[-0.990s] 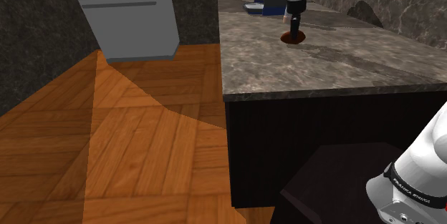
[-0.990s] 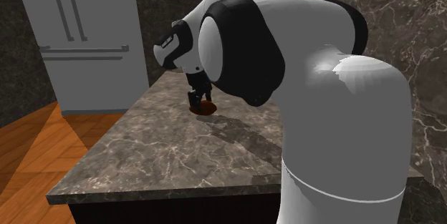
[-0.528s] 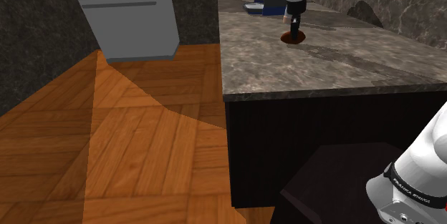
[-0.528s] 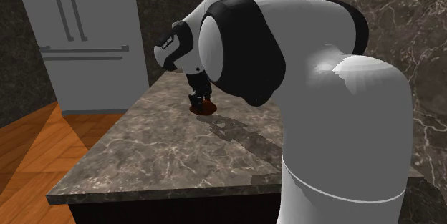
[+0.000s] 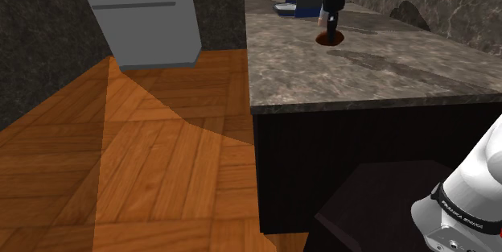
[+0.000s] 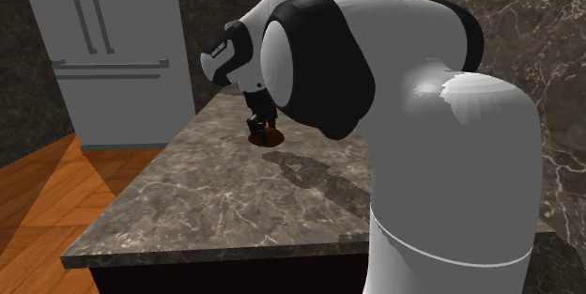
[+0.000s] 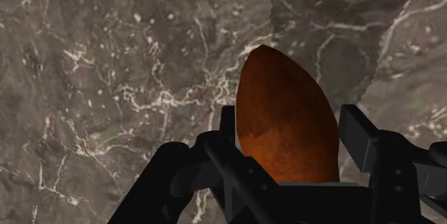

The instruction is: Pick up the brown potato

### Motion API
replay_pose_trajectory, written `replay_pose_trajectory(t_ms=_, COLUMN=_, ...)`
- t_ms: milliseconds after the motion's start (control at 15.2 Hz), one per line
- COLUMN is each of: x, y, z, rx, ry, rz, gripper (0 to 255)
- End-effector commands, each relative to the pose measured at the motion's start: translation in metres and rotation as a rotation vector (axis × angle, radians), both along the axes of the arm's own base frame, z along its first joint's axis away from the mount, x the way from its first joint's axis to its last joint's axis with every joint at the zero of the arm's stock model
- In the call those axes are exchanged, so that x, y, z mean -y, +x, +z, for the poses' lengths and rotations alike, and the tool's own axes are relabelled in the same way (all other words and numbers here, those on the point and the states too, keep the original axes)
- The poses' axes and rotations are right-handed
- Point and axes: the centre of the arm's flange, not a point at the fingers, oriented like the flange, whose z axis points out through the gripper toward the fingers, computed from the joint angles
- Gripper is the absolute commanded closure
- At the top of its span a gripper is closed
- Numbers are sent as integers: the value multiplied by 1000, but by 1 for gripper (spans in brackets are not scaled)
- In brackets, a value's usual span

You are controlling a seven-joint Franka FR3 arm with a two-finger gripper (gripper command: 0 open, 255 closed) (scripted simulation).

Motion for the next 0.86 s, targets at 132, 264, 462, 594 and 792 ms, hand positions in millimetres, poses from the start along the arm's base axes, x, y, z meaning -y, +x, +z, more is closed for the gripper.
replay_pose_trajectory(t_ms=132, x=0, y=0, z=21, rx=0, ry=0, rz=0, gripper=255)
replay_pose_trajectory(t_ms=264, x=0, y=0, z=31, rx=0, ry=0, rz=0, gripper=255)
replay_pose_trajectory(t_ms=462, x=0, y=0, z=47, rx=0, ry=0, rz=0, gripper=255)
replay_pose_trajectory(t_ms=594, x=0, y=0, z=58, rx=0, ry=0, rz=0, gripper=255)
replay_pose_trajectory(t_ms=792, x=0, y=0, z=64, rx=0, ry=0, rz=0, gripper=255)
